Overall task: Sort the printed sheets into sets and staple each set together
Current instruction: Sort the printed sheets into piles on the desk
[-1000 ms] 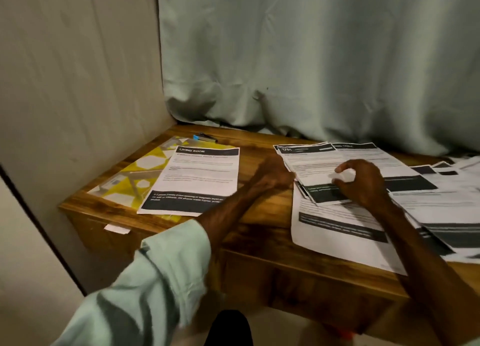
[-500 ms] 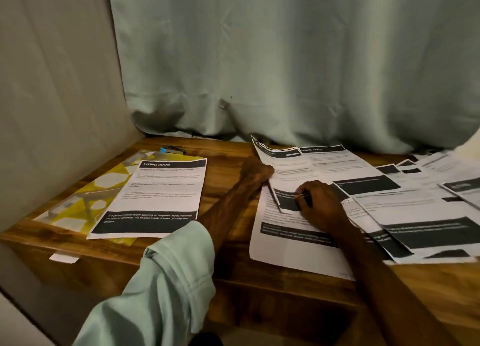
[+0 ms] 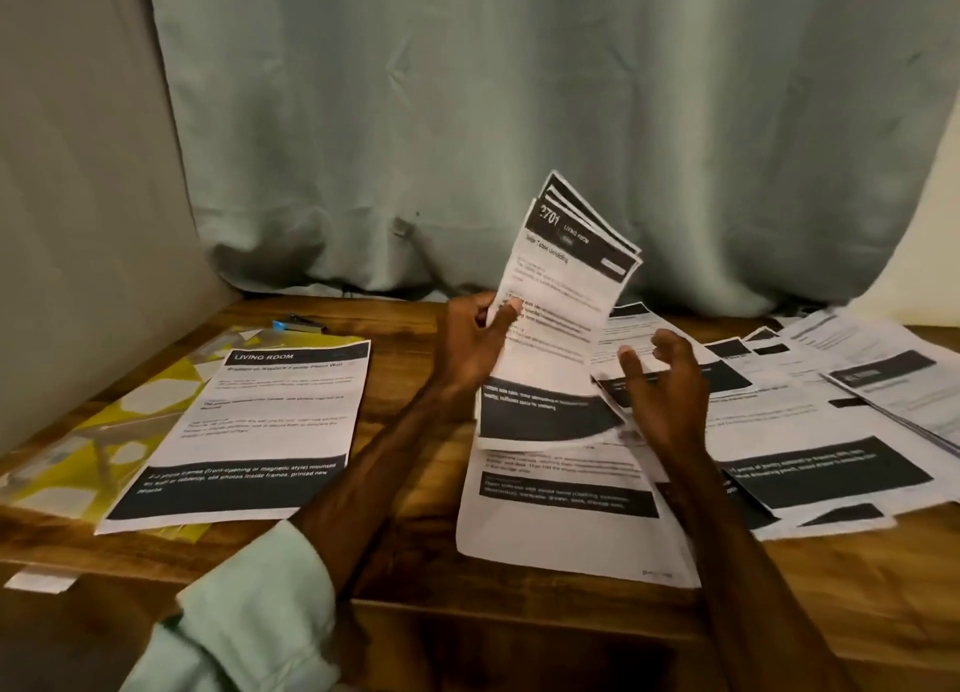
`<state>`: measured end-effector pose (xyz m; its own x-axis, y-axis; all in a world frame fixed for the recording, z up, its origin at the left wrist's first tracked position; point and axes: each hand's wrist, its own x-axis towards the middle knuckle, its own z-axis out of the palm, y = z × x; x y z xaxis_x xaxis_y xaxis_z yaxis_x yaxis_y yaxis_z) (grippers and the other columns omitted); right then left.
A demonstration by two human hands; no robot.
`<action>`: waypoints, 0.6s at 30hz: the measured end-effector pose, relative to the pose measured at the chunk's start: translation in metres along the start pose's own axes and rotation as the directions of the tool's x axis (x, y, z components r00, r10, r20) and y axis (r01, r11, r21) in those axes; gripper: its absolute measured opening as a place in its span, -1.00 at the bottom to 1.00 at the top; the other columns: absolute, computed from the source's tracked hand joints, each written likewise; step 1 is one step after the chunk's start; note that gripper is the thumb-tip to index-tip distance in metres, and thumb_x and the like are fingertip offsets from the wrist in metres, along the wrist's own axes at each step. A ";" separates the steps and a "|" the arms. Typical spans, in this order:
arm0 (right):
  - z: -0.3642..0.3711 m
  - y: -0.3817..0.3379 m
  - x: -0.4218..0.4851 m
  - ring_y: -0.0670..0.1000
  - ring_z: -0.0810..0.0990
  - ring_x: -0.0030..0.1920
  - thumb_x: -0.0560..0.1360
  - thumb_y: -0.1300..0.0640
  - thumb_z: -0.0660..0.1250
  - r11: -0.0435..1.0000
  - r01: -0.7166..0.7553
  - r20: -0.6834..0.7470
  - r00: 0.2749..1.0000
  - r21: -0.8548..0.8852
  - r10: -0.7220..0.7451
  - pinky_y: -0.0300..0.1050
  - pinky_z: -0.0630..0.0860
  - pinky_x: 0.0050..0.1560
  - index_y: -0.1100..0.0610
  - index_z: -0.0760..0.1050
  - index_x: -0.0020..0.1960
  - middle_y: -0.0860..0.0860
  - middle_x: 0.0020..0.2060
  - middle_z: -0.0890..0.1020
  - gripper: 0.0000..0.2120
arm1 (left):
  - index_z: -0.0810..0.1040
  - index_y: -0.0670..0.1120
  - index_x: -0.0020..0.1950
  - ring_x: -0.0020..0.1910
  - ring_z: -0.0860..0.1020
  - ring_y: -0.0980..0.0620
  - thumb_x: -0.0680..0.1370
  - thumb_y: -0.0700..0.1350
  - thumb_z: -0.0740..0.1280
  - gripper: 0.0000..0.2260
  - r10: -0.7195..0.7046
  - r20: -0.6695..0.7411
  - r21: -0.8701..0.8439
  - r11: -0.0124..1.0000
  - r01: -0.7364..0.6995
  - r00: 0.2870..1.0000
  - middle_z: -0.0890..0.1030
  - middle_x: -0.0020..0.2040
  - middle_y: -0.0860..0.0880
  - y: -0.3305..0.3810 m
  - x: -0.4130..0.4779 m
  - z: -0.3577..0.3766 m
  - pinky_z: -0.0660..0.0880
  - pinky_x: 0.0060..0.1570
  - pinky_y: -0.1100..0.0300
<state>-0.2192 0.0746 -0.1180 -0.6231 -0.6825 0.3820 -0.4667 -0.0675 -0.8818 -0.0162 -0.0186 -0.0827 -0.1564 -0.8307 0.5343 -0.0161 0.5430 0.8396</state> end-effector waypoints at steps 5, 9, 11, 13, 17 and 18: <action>-0.024 -0.016 0.003 0.14 0.74 0.07 0.62 -0.03 0.35 0.710 -0.423 0.408 0.889 0.564 0.206 0.13 0.66 0.04 0.11 0.56 0.28 0.11 0.14 0.72 -0.69 | 0.66 -0.22 0.16 -0.07 0.74 -0.10 0.59 -0.17 0.44 -0.81 -0.246 0.119 -0.260 0.927 0.269 0.962 0.74 0.02 -0.14 0.003 0.006 -0.020 0.68 -0.10 0.08; -0.023 -0.017 0.000 0.16 0.73 0.08 0.61 0.14 0.38 0.754 -0.420 0.442 0.876 0.505 0.193 0.17 0.67 0.06 0.09 0.58 0.24 0.08 0.12 0.73 -0.79 | 0.63 -0.20 0.22 0.01 0.73 -0.16 0.61 -0.11 0.42 -0.76 -0.346 0.224 -0.245 0.885 0.396 0.911 0.74 0.07 -0.14 -0.018 -0.005 -0.027 0.67 0.03 -0.07; -0.021 -0.012 0.001 0.11 0.75 0.03 0.60 0.18 0.39 0.799 -0.399 0.392 0.892 0.450 0.224 0.10 0.70 -0.01 0.10 0.60 0.21 0.05 0.09 0.74 -0.81 | 0.62 -0.19 0.23 0.04 0.72 -0.17 0.64 -0.12 0.38 -0.78 -0.365 0.290 -0.244 0.866 0.437 0.885 0.73 0.09 -0.14 -0.023 -0.005 -0.028 0.68 0.02 -0.05; -0.023 -0.009 0.003 0.10 0.75 0.03 0.57 0.19 0.43 0.803 -0.397 0.374 0.897 0.446 0.235 0.13 0.69 0.02 0.12 0.61 0.22 0.04 0.08 0.74 -0.78 | 0.62 -0.17 0.26 0.08 0.71 -0.18 0.64 -0.11 0.38 -0.76 -0.366 0.307 -0.263 0.855 0.447 0.879 0.73 0.12 -0.14 -0.023 -0.004 -0.029 0.67 0.04 -0.05; -0.021 -0.002 -0.002 0.13 0.75 0.03 0.50 0.16 0.53 0.807 -0.408 0.362 0.895 0.428 0.261 0.19 0.68 0.04 0.16 0.61 0.24 0.06 0.10 0.74 -0.66 | 0.62 -0.20 0.25 0.09 0.71 -0.19 0.57 -0.10 0.47 -0.70 -0.367 0.231 -0.258 0.870 0.420 0.901 0.72 0.12 -0.17 -0.028 -0.006 -0.033 0.65 0.12 -0.12; -0.021 -0.001 -0.004 0.13 0.75 0.01 0.48 0.17 0.54 0.799 -0.415 0.357 0.894 0.435 0.270 0.13 0.69 -0.02 0.17 0.61 0.23 0.06 0.09 0.74 -0.66 | 0.62 -0.22 0.25 0.07 0.71 -0.19 0.56 -0.11 0.49 -0.68 -0.363 0.196 -0.266 0.875 0.405 0.911 0.72 0.10 -0.18 -0.029 -0.008 -0.033 0.65 0.11 -0.12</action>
<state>-0.2291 0.0924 -0.1127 -0.4589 -0.8885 0.0044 0.1585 -0.0867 -0.9835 0.0179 -0.0320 -0.1075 -0.3300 -0.9298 0.1631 0.1850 0.1058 0.9770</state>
